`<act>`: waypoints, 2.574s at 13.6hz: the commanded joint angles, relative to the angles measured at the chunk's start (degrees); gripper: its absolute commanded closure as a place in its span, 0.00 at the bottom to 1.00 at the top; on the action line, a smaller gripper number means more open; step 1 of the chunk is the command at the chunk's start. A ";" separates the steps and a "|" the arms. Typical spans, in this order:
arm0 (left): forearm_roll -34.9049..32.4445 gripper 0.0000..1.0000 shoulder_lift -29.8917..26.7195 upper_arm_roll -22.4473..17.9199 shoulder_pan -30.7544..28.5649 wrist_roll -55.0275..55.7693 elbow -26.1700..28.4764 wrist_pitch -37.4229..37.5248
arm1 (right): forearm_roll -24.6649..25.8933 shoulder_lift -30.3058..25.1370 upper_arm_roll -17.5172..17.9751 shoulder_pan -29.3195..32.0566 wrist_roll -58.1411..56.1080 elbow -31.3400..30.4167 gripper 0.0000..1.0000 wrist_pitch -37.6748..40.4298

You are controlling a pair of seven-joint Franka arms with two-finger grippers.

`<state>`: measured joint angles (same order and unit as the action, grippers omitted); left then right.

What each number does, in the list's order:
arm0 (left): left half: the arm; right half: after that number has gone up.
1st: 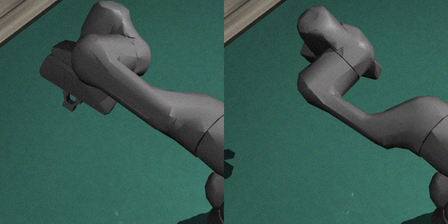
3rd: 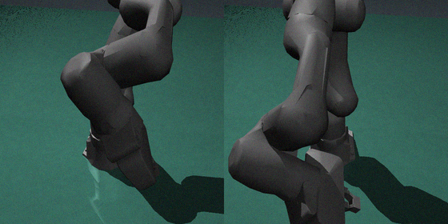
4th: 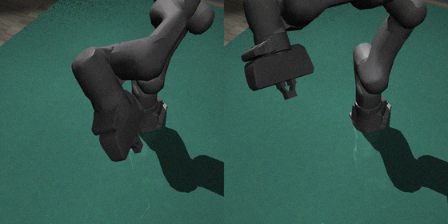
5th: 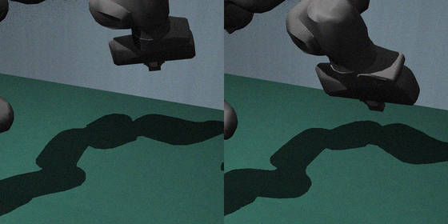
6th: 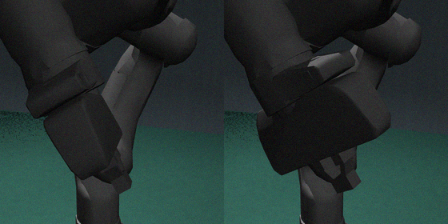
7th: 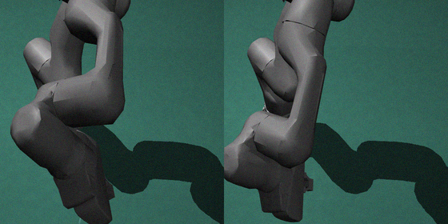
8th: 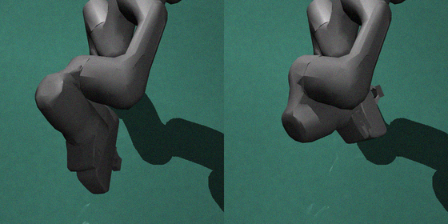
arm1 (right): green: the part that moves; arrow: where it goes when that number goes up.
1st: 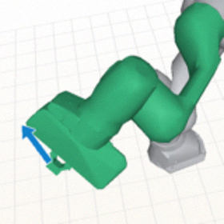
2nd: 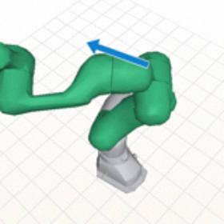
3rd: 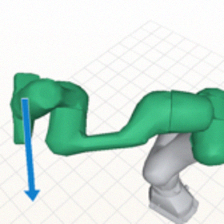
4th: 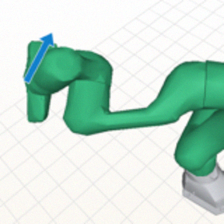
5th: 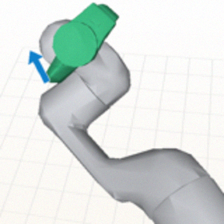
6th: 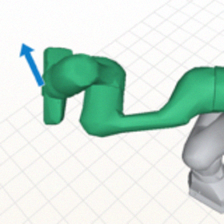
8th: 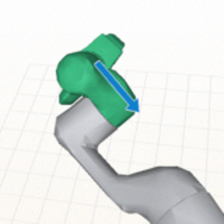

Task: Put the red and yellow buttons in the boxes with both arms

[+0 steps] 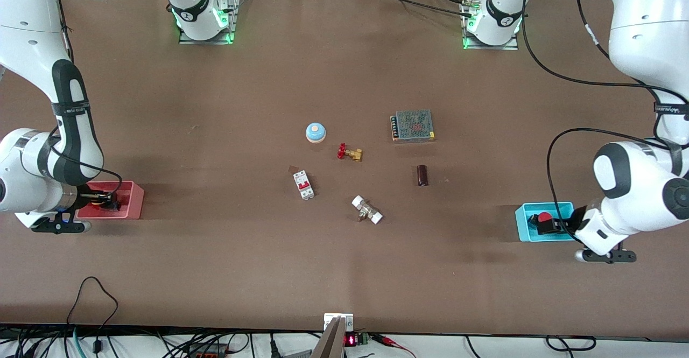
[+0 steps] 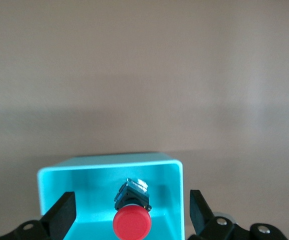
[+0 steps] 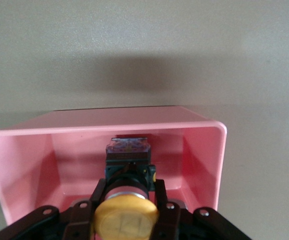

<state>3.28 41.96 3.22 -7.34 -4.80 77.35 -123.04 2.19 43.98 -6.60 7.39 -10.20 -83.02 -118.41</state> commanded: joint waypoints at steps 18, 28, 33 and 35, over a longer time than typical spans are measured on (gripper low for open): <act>-5.04 0.00 -35.09 1.97 0.92 4.89 10.70 23.11 | -7.29 -22.95 2.12 -5.18 1.49 1.46 0.00 17.14; -3.19 0.00 -41.52 1.44 0.92 4.62 19.33 20.73 | -2.91 -38.16 1.77 -6.42 7.57 -4.23 0.00 30.18; -3.28 0.00 -41.52 1.79 0.49 3.05 18.10 20.82 | -0.86 -45.02 2.30 -7.75 7.91 -13.47 0.00 24.46; -3.28 0.00 -41.61 1.88 0.30 2.95 18.01 20.82 | -1.04 -46.34 2.30 -7.75 8.44 -13.57 0.00 26.12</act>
<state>-0.95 1.14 4.58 -6.12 0.08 95.51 -102.75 0.94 1.11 -4.49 -0.35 -2.91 -93.50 -92.04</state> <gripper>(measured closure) 0.000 0.000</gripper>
